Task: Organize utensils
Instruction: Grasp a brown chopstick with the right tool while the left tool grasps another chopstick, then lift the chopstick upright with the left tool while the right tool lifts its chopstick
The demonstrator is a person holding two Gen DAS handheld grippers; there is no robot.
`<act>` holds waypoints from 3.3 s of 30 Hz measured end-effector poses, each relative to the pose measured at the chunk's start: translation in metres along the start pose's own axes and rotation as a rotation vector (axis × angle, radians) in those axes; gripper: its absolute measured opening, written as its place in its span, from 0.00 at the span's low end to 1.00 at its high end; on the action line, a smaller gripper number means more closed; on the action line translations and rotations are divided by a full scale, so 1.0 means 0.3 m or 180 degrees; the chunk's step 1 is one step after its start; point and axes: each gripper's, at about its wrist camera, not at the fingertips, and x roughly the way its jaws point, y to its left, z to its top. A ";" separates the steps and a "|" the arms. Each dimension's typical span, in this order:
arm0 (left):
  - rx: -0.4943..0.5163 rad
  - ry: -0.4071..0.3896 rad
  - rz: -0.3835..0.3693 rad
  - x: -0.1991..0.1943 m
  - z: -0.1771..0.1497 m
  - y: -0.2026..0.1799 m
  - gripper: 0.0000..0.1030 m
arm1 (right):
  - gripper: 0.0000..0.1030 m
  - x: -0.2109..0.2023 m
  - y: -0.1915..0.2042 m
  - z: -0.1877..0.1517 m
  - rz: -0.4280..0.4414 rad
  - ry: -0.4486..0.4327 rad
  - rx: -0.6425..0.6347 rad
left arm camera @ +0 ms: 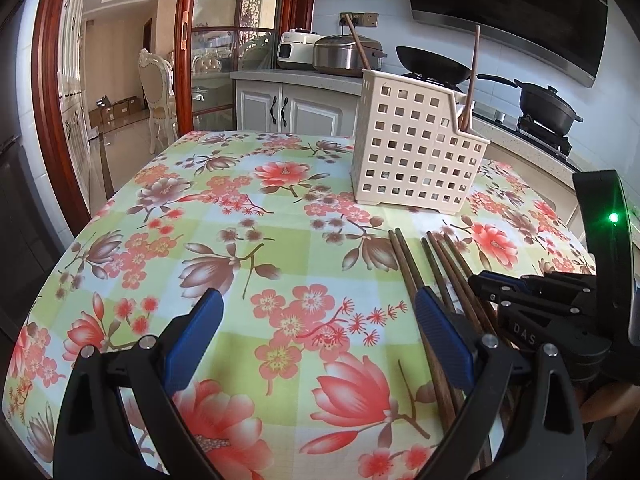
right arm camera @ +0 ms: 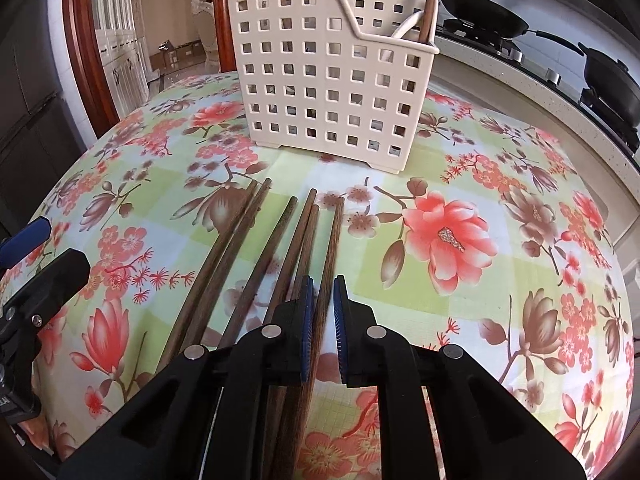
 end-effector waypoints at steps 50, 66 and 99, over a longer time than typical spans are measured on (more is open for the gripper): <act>0.0425 0.0703 0.0036 0.261 0.054 -0.238 0.08 | 0.07 -0.041 -0.134 -0.054 0.0104 0.0015 0.0039; 0.0364 0.0648 -0.0071 0.232 0.055 -0.219 0.06 | 0.06 -0.082 -0.157 -0.044 0.0135 -0.0185 0.0100; 0.0347 -0.0490 -0.0283 -0.259 0.229 -0.178 0.06 | 0.06 -0.469 -0.120 0.048 0.0382 -0.1418 0.0028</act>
